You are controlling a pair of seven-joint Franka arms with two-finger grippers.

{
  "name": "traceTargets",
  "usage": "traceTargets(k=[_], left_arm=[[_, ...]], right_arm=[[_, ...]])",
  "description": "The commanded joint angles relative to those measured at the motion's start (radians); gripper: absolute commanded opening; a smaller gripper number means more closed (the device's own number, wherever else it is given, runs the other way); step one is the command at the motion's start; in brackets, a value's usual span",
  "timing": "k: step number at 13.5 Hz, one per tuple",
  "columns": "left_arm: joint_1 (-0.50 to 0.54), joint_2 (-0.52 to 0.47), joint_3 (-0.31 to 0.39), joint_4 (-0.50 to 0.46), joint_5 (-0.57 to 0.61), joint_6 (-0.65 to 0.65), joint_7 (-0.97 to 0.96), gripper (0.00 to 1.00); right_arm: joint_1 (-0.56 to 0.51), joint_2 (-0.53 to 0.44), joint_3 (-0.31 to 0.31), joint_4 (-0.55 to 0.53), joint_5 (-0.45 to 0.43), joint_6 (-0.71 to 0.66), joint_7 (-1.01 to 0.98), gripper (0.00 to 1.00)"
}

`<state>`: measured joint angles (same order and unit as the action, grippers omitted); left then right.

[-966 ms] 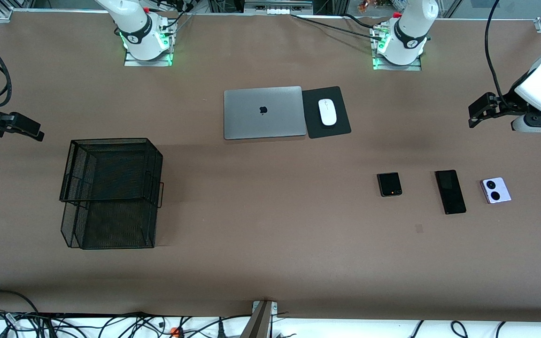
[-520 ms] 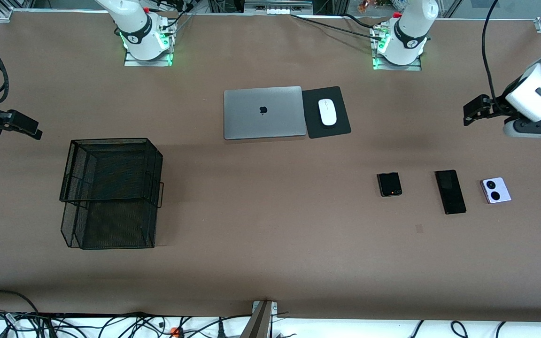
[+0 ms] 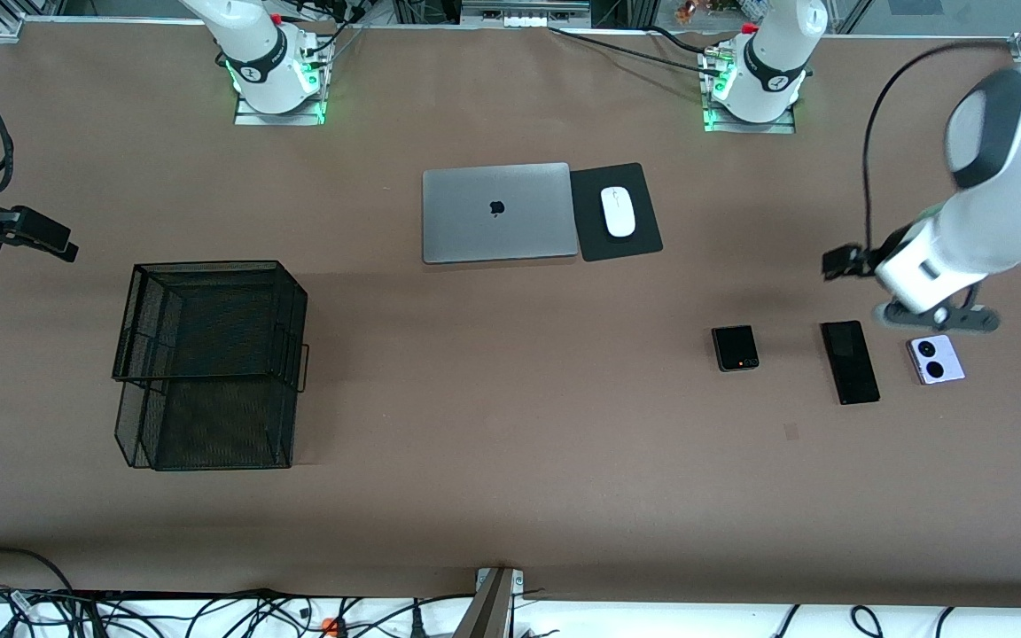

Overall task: Place phones with both arms
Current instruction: 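Reach the left gripper down to the small black flip phone, then close the left gripper on the small black flip phone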

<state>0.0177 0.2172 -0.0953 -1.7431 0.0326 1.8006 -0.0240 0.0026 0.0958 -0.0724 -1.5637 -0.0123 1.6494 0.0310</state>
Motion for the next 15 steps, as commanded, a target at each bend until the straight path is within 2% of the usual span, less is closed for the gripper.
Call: traceTargets(k=[1,4,10,13,15], left_arm=[[-0.015,0.043,-0.004,-0.131,0.004,0.234,-0.048,1.00],[-0.047,0.115,-0.004,-0.194,0.012,0.409,-0.100,1.00],[-0.090,0.223,-0.004,-0.239,0.029,0.572,-0.154,1.00],[-0.090,0.252,-0.004,-0.305,0.029,0.701,-0.157,1.00],[-0.088,0.267,-0.004,-0.311,0.029,0.718,-0.159,1.00]], right_arm=[[-0.009,-0.014,0.005,0.001,0.008,-0.011,0.004,1.00],[-0.009,-0.013,0.005,0.001,0.008,-0.011,0.013,1.00],[-0.009,-0.014,0.005,0.001,0.008,-0.007,0.015,1.00],[-0.009,-0.011,0.005,0.001,0.008,-0.003,0.015,1.00],[-0.009,-0.011,0.005,0.001,0.008,-0.005,0.015,1.00]])
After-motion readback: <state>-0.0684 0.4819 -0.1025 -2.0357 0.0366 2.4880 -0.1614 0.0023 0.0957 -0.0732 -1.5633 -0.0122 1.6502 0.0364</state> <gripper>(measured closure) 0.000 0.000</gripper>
